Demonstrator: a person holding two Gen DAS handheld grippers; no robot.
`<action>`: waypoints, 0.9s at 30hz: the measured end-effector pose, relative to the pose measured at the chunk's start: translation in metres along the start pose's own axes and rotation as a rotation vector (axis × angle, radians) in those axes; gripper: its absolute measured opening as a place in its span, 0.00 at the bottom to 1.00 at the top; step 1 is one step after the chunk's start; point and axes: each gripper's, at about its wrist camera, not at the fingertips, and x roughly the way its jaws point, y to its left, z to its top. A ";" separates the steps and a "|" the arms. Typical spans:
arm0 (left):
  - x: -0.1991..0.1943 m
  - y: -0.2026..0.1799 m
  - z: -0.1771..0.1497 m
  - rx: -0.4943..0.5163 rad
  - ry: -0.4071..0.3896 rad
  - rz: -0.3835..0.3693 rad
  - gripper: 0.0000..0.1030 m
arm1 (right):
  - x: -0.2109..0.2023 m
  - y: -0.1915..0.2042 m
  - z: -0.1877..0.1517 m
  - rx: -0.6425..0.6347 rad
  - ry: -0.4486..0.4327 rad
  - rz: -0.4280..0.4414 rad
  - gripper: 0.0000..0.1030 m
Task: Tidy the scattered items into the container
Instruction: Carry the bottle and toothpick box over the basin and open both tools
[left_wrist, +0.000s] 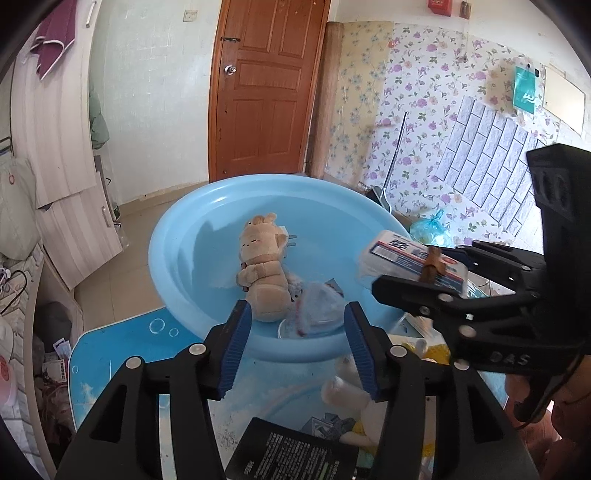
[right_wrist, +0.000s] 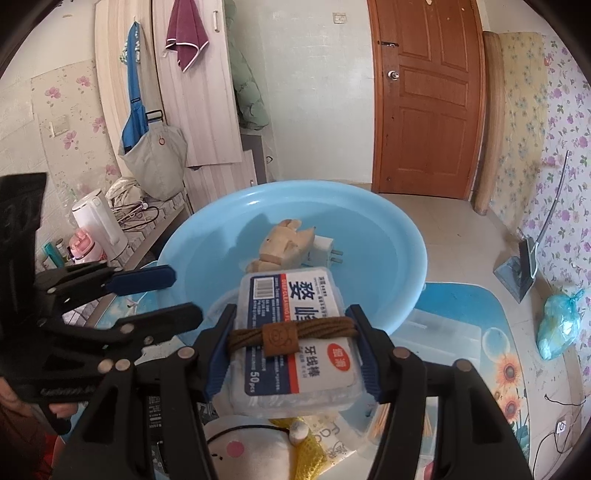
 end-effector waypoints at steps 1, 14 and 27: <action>-0.003 -0.001 -0.001 0.002 -0.004 -0.002 0.52 | 0.001 0.001 0.000 -0.001 0.003 -0.009 0.57; -0.013 -0.001 -0.011 -0.003 -0.001 -0.007 0.55 | 0.000 0.009 -0.002 -0.011 0.008 -0.030 0.57; -0.016 -0.008 -0.017 -0.007 0.011 -0.009 0.56 | -0.004 0.009 -0.006 -0.007 0.009 -0.036 0.69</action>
